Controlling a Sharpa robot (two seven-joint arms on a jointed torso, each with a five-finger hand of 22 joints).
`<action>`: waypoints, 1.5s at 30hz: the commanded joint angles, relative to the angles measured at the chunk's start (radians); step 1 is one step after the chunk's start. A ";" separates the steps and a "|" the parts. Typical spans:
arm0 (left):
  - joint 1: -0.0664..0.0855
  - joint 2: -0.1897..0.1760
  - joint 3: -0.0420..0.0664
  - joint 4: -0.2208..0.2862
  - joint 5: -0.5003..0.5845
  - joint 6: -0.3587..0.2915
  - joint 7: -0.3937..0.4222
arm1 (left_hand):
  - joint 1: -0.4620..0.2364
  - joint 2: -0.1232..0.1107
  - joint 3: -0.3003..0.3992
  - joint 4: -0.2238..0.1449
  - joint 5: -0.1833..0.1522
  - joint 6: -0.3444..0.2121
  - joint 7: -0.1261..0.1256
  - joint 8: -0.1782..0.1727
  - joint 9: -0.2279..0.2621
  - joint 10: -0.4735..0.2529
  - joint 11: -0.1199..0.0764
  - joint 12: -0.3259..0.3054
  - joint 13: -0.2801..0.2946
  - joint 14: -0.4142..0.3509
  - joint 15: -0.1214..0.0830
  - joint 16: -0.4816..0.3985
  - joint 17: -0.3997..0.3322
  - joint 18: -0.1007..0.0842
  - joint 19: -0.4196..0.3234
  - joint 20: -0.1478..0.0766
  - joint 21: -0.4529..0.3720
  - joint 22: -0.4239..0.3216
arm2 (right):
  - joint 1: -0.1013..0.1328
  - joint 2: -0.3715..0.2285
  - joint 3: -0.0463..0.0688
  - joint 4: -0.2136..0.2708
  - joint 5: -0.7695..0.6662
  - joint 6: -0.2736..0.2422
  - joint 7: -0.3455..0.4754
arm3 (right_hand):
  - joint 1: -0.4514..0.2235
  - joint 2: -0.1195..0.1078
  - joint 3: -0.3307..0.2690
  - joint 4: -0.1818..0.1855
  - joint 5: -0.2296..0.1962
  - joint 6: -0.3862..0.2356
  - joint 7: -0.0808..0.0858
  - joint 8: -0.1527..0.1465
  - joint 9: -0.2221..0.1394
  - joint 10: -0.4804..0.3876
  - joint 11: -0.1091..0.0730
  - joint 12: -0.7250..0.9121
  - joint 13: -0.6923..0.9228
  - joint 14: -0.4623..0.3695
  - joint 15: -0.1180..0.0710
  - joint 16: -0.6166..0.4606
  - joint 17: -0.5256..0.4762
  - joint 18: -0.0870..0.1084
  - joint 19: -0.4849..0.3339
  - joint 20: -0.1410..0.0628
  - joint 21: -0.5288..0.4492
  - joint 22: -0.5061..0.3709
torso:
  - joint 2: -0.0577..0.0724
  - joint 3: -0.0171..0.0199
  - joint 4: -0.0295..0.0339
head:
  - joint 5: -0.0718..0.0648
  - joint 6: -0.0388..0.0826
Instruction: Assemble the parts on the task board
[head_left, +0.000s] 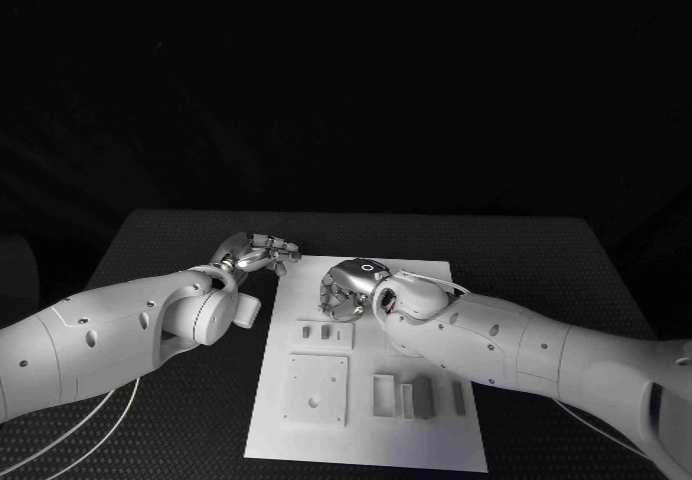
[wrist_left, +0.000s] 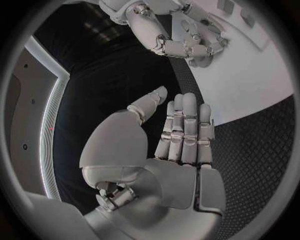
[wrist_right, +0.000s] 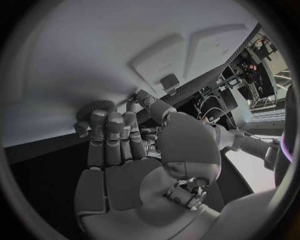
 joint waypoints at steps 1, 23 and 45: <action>0.002 -0.001 0.000 0.003 0.005 -0.004 0.007 | -0.006 0.000 -0.001 0.006 -0.005 -0.006 0.000 0.006 -0.002 -0.008 0.001 0.006 0.001 -0.003 0.003 -0.005 -0.002 -0.001 -0.007 -0.059 -0.005 -0.001 | -0.019 -0.003 -0.012 -0.004 -0.017 0.047 -0.033 | 0.006 -0.002 0.006 -0.002 -0.005 0.010 0.003 0.007 0.001 0.002 -0.003 -0.003 0.002 0.000 -0.007 0.005 0.001 0.011 0.002 -0.006 -0.001 -0.002 | 0.000 0.0002 0.0000 | -0.002 0.002; 0.005 -0.006 0.000 0.006 0.004 0.000 0.000 | -0.005 -0.001 0.000 0.006 -0.008 -0.008 0.001 0.005 -0.002 -0.010 0.001 0.008 0.001 -0.003 0.003 -0.007 -0.002 -0.001 -0.008 -0.058 -0.006 -0.001 | -0.019 -0.013 -0.023 0.033 -0.166 0.022 -0.120 | 0.022 0.001 0.101 0.002 -0.010 0.046 -0.009 0.026 0.014 0.030 -0.015 0.005 0.023 0.020 -0.017 0.029 0.021 0.011 0.024 -0.017 0.021 0.000 | 0.001 -0.0007 -0.0010 | -0.010 0.002; 0.006 -0.012 0.000 0.008 -0.035 0.054 -0.041 | -0.016 -0.007 -0.007 0.015 -0.011 -0.017 0.006 0.003 -0.005 -0.021 0.005 0.008 -0.001 -0.004 0.007 -0.012 -0.003 -0.003 -0.011 -0.056 -0.008 -0.001 | -0.018 -0.045 -0.023 0.075 -0.150 -0.014 -0.183 | 0.013 -0.006 0.120 0.005 -0.010 0.054 -0.012 0.032 0.019 0.038 -0.018 0.005 0.029 0.027 -0.018 0.031 0.023 0.011 0.030 -0.022 0.027 -0.002 | 0.001 0.0001 -0.0013 | -0.013 0.006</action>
